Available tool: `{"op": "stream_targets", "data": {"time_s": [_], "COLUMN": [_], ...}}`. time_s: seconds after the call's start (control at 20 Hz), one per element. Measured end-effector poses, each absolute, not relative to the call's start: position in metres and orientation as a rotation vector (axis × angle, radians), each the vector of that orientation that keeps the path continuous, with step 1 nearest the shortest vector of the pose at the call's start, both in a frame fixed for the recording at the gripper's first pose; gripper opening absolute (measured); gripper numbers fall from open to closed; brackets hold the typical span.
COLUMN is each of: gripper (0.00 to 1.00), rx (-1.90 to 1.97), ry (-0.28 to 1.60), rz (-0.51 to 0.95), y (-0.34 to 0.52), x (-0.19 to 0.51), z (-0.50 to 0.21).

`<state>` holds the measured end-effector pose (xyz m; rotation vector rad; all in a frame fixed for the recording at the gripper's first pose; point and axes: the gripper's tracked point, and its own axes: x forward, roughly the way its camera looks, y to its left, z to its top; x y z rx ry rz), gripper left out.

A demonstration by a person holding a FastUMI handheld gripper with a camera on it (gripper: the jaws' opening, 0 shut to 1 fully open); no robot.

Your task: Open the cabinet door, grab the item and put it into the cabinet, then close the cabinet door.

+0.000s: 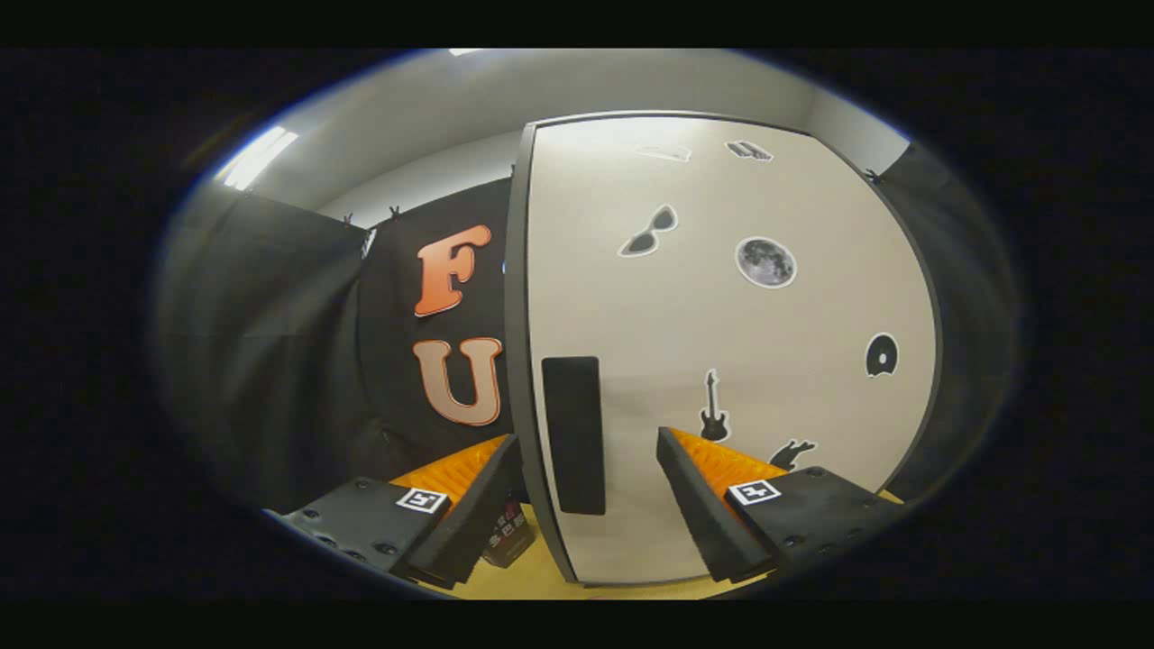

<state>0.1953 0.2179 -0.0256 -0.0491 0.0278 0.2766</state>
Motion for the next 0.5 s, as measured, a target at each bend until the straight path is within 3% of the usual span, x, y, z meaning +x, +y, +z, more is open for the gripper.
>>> {"op": "stream_targets", "data": {"time_s": [0.5], "gripper": [0.94], "rx": [-0.174], "ry": [-0.048], "rz": [0.169], "y": [0.220], "x": [0.211], "z": [-0.027]}}
